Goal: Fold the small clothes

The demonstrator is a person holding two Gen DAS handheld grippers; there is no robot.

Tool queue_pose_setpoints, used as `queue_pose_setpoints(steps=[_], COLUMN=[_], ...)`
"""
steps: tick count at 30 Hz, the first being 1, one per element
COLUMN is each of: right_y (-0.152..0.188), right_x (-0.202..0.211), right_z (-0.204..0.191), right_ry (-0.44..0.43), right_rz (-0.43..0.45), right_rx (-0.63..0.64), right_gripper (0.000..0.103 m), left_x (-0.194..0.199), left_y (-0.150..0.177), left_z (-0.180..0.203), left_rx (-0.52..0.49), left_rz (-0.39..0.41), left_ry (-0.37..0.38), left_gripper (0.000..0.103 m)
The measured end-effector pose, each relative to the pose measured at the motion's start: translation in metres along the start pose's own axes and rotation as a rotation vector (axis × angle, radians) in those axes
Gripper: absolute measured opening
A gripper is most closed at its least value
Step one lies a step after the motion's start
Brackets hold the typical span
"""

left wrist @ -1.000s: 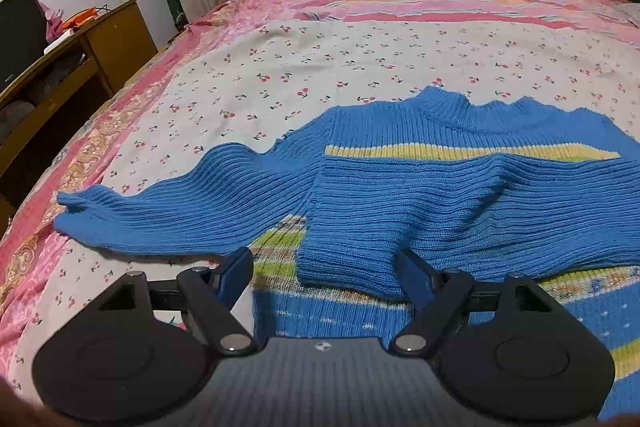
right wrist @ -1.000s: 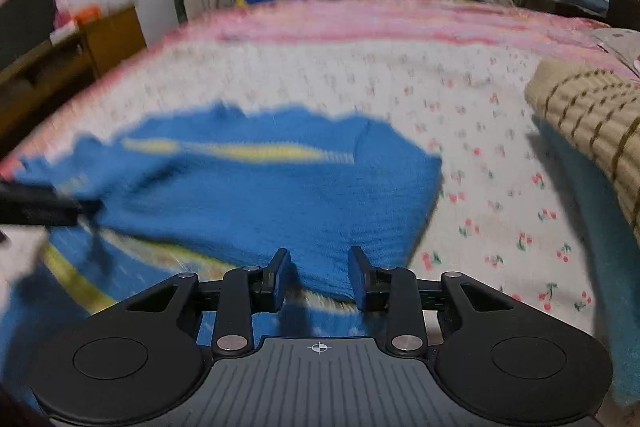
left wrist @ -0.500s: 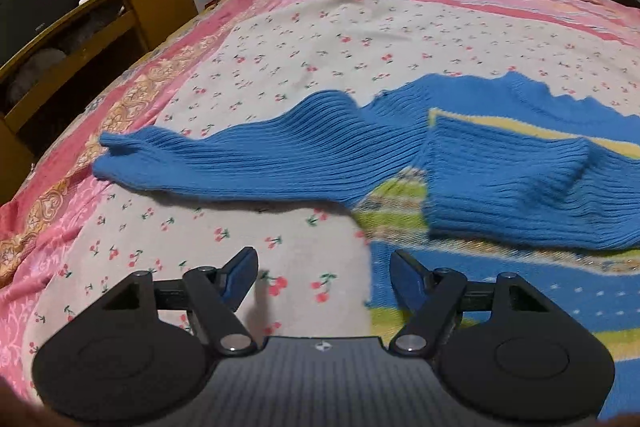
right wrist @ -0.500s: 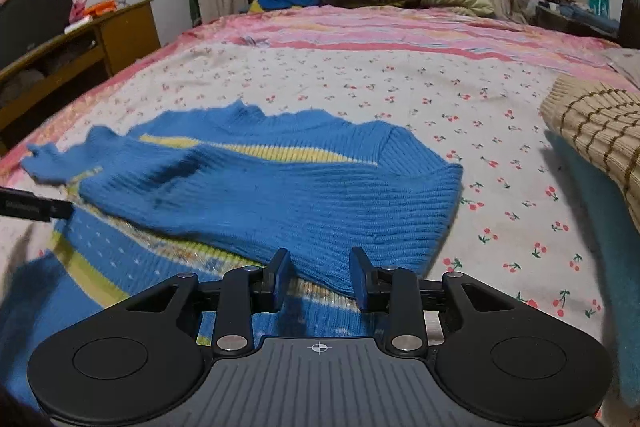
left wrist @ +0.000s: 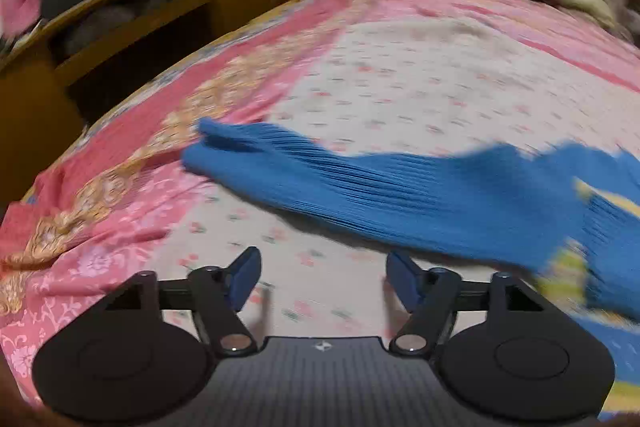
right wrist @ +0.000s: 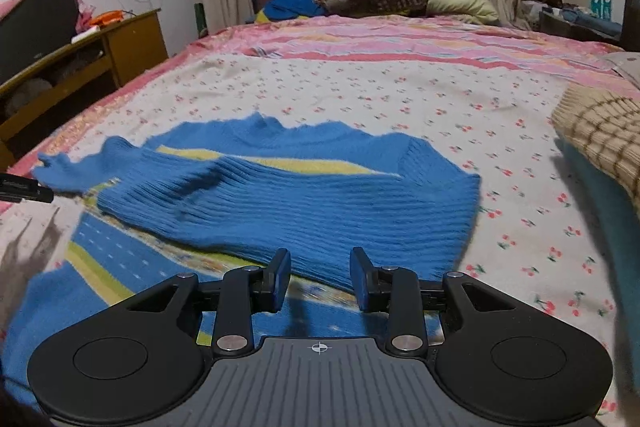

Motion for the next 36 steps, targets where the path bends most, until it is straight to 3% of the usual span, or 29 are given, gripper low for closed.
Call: queue_pose_setpoints(steps=[3, 10, 14, 16, 20, 24, 31, 32, 34, 36], right_y=[-0.007, -0.029, -0.027, -0.025, -0.024, -0.025, -0.020, -0.020, -0.018, -0.017], right_x=[-0.004, -0.028, -0.034, -0.035, -0.034, -0.028, -0.029, -0.030, -0.030, -0.031], right_z=[-0.022, -0.085, -0.103, -0.106, -0.106, -0.102, -0.100, -0.100, -0.099, -0.098], right_ry=[-0.031, -0.094, -0.109, -0.110, -0.106, -0.111, -0.114, -0.114, -0.113, -0.114], right_rz=[-0.009, -0.022, -0.032, -0.040, -0.049, -0.037, -0.047, -0.048, -0.052, -0.053], right_rx=[0.031, 0.109, 0.131, 0.135, 0.133, 0.112, 0.099, 0.098, 0.095, 0.091], right_gripper=[0.032, 0.032, 0.032, 0.032, 0.032, 0.032, 0.032, 0.032, 0.032, 0.032], left_x=[-0.014, -0.037, -0.060, -0.069, -0.070, -0.059, -0.078, -0.078, -0.079, -0.077], left_y=[-0.012, -0.036, -0.038, -0.037, -0.044, -0.049, -0.053, -0.054, -0.056, -0.057], left_z=[-0.029, -0.068, -0.080, -0.080, -0.075, -0.076, -0.075, -0.075, -0.076, -0.075], left_rx=[0.095, 0.206, 0.316, 0.363, 0.361, 0.394, 0.456, 0.459, 0.469, 0.496], left_rz=[-0.018, -0.004, -0.040, -0.042, -0.021, 0.015, -0.028, -0.016, -0.003, 0.012], left_ry=[0.027, 0.049, 0.115, 0.142, 0.126, 0.170, 0.178, 0.169, 0.164, 0.203], left_gripper=[0.061, 0.058, 0.055, 0.055, 0.055, 0.055, 0.053, 0.051, 0.026, 0.015])
Point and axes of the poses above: each gripper's, at about its wrist camera, not at the fingertips, and x roughly against the way its jaws point, z to its right, y to its underside, the point moved 10 cm from there along -x, roughly the way its jaws point, and after that the axes turned 9 degrees about -z, right-handed, at the moved point
